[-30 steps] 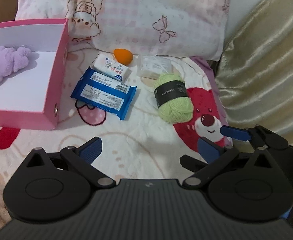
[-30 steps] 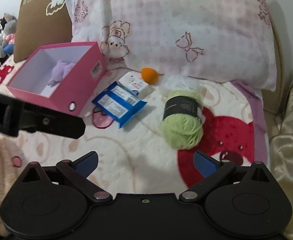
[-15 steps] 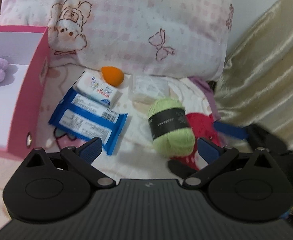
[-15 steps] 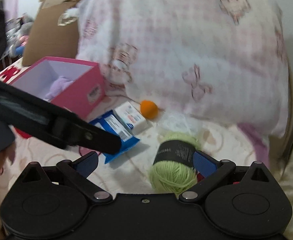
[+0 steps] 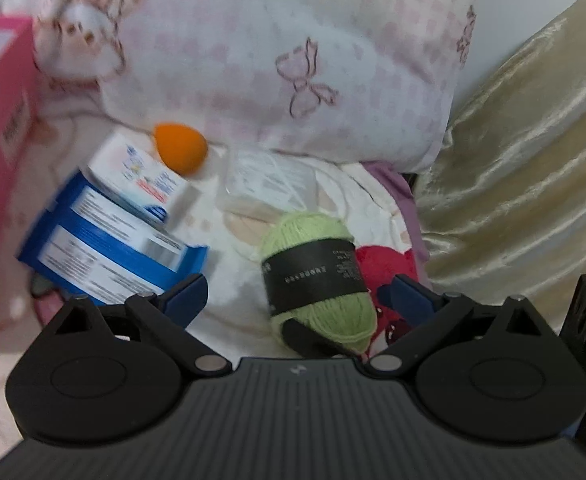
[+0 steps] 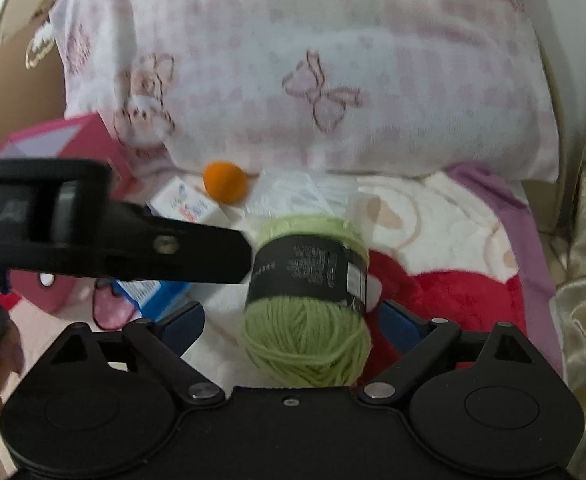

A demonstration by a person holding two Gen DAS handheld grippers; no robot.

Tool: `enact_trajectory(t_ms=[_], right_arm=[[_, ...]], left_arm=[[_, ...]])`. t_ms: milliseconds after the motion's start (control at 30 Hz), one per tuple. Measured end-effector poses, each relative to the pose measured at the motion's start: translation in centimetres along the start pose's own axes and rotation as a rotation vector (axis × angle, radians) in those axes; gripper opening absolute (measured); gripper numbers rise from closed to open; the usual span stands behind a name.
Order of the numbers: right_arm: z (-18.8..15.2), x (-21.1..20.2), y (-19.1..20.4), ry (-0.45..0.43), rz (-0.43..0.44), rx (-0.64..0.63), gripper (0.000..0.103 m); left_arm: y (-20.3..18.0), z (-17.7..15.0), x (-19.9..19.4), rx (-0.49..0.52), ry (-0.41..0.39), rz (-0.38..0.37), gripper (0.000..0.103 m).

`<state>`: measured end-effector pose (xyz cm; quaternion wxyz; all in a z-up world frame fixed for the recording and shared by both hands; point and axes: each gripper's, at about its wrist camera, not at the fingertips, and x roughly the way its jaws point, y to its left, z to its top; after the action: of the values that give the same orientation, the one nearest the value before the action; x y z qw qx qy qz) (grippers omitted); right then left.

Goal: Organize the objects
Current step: 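Move the left tool toward the green yarn ball, then close the left gripper on the green yarn ball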

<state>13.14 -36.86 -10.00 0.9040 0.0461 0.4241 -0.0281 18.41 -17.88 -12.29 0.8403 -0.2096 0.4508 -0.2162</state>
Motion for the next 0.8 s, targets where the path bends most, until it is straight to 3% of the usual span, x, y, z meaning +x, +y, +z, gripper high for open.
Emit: enact_trajectory(t_ms=[167, 367, 500, 633, 800], right_arm=[[0.1, 0.4, -0.5, 0.022, -0.005, 0.030, 0.086], [0.0, 1.1, -1.3, 0.048, 0.093, 0.068, 0.082], [-0.2, 2.0, -1.0, 0.093, 0.065, 0.055, 0.080], [-0.5, 3.0, -2.3, 0.162, 0.073, 0.120, 0.066], [-0.7, 3.0, -1.6, 0.167, 0.063, 0.086, 0.062]], left_arm=[[-0.1, -0.7, 2.0, -0.017, 0.028, -0.038, 0.074], [0.9, -1.5, 3.9, -0.076, 0.054, -0.040, 0.069], [2.0, -2.1, 4.8, -0.144, 0.072, -0.078, 0.068], [2.9, -2.8, 5.9, -0.198, 0.102, -0.116, 0.058], [3.0, -2.7, 5.8, -0.181, 0.112, -0.113, 0.050]])
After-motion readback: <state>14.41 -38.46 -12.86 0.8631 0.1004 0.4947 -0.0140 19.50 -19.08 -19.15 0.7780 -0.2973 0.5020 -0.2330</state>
